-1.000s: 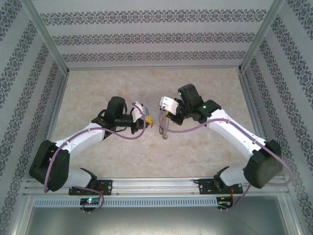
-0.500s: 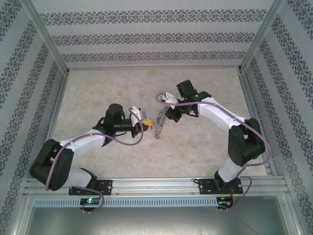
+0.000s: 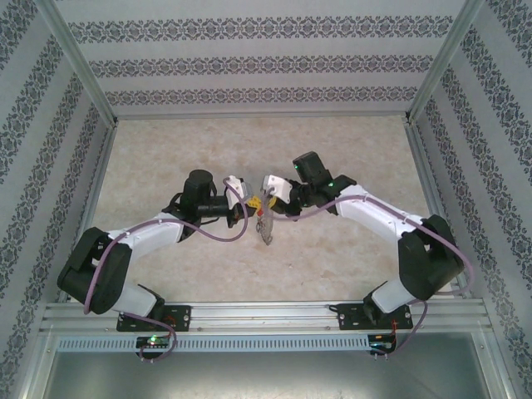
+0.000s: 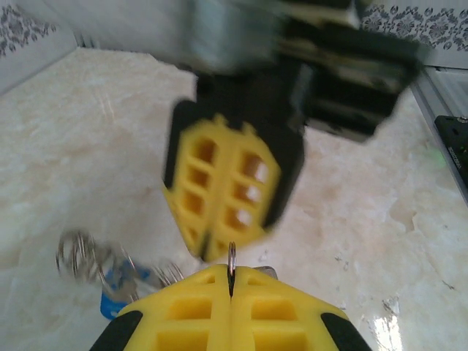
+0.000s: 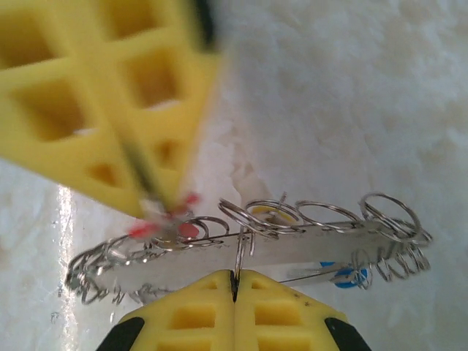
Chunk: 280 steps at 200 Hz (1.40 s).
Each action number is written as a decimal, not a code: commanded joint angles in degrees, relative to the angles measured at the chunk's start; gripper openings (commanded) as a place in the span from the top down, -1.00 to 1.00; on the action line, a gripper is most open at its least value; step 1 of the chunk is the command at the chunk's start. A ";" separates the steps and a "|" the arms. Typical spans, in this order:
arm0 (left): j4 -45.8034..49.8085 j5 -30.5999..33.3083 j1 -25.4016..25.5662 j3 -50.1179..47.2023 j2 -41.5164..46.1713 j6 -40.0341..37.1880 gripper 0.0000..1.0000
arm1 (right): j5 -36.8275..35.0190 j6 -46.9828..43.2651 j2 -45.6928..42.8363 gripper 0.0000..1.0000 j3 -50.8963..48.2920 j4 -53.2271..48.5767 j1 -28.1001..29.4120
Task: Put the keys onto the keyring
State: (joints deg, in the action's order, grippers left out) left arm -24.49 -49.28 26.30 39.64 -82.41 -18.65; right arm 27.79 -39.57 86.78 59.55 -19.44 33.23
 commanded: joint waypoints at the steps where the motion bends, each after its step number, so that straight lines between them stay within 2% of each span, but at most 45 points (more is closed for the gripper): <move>1: 2.84 -2.67 0.84 2.13 1.42 -3.80 1.00 | -3.44 -9.76 -3.55 1.00 -2.68 2.64 1.53; 24: 8.08 -1.35 0.85 3.64 0.72 -6.67 1.00 | -2.20 -11.54 -5.85 1.00 -4.03 3.96 1.56; 65: 8.40 4.21 0.77 1.85 3.53 -7.92 1.00 | -0.37 -12.46 -7.20 1.00 -4.78 3.53 1.53; 97: 16.51 8.16 0.77 3.47 4.50 -11.85 1.00 | 0.60 -11.89 -7.81 1.00 -5.14 3.37 0.97; 119: 15.68 9.20 0.81 2.29 4.89 -11.58 1.00 | 1.37 -11.50 -7.97 1.00 -4.93 3.71 0.52; 142: 14.12 7.25 0.78 0.68 6.49 -10.88 1.00 | 1.65 -11.49 -7.89 1.00 -4.71 3.58 0.24; 190: 11.81 -0.91 0.86 -2.79 17.12 -8.51 1.00 | 1.56 -11.67 -7.34 1.00 -3.50 2.82 -0.35; 207: 11.62 -2.43 2.37 -3.36 18.98 -7.66 1.00 | 1.85 -11.71 -7.21 1.00 -3.26 2.84 -0.44; 228: 15.99 -0.43 4.72 -2.76 16.93 -9.36 1.00 | 2.41 -12.14 -7.38 1.00 -3.21 3.05 -0.46; 280: 15.36 8.17 6.52 -1.99 10.33 -11.69 1.00 | 4.80 -12.81 -7.81 1.00 -3.68 2.65 -0.36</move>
State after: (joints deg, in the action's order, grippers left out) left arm -10.63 -44.82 31.88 36.75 -69.84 -27.92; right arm 28.58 -51.24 80.40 54.74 -17.34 33.10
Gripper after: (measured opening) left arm 0.060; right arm 0.039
